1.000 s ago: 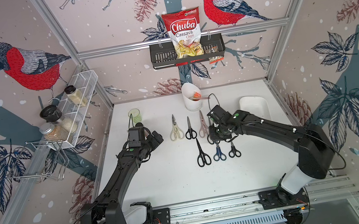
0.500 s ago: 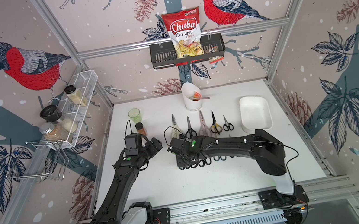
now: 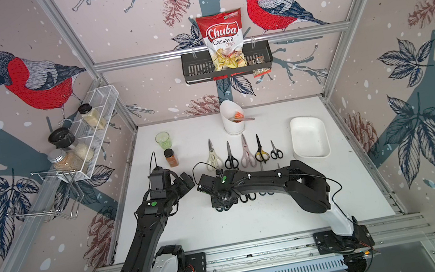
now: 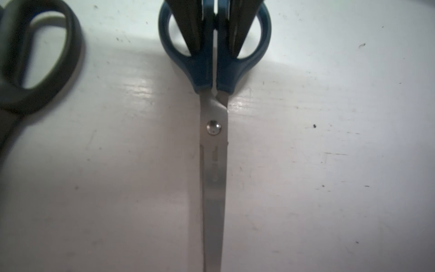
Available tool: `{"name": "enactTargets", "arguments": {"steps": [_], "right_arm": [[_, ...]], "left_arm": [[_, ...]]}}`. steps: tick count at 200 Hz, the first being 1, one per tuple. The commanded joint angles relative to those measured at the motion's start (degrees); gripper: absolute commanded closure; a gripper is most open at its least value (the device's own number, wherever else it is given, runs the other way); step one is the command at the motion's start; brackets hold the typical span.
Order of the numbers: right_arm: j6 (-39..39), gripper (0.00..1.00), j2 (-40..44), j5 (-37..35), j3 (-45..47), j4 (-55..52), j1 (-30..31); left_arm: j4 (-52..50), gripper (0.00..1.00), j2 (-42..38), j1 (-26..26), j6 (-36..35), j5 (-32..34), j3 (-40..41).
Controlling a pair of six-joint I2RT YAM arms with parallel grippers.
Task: Take the scissors out of the storage box
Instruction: Place the scissors at the center of the board, then reset both arms
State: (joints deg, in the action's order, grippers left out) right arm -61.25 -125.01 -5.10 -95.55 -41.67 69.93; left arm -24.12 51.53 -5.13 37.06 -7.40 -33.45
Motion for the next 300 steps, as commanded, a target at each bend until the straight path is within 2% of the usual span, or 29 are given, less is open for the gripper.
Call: {"name": "enactTargets", "arguments": {"steps": [1,29,62,108,133,158,195,223,257,273,300], "right_arm": [[0.32,1.00,-0.73,0.08,-0.56,-0.34,-0.23],[0.68,1.00,-1.11,0.01,-0.65,-0.34,-0.51],[1.21,0.80,-0.72,-1.20,-1.86,-1.31,-0.56],[0.83,0.70,3.68,-6.06,-3.06,-4.34,-1.15],[2.37,0.64,7.43,-5.24,-0.40,-2.36,-2.51],[5.72,0.62,10.26,-6.63,0.26,-5.15,-4.24],[16.96,0.61,19.65,-8.02,6.45,-3.23,-9.83],[28.41,0.60,29.55,-8.16,18.16,7.13,-18.81],[40.97,0.60,39.00,-5.67,33.95,25.45,-37.26],[45.46,0.60,41.75,-5.03,40.92,35.04,-45.62],[49.41,0.61,43.09,-7.37,51.94,51.92,-58.87]], "left_arm": [[-0.65,0.05,-0.33,0.04,-0.69,1.07,0.09],[-0.64,0.05,-0.37,0.12,-0.62,1.16,0.05],[-0.42,0.05,-0.41,0.10,-0.61,1.08,0.27],[0.38,0.05,0.24,0.09,-1.18,-1.23,0.47],[1.45,0.05,0.65,0.10,-1.00,-1.92,1.24],[1.10,0.05,1.21,0.11,-1.36,-2.06,1.05],[2.62,0.05,-1.22,0.03,-2.14,-0.53,1.82],[8.66,0.04,-4.99,0.03,-4.33,2.81,4.53],[23.43,0.03,-6.60,0.03,-10.46,10.25,7.73],[33.02,0.02,-3.14,0.03,-15.10,13.69,9.69],[42.82,0.03,8.71,0.02,-22.86,16.20,8.43]]}}
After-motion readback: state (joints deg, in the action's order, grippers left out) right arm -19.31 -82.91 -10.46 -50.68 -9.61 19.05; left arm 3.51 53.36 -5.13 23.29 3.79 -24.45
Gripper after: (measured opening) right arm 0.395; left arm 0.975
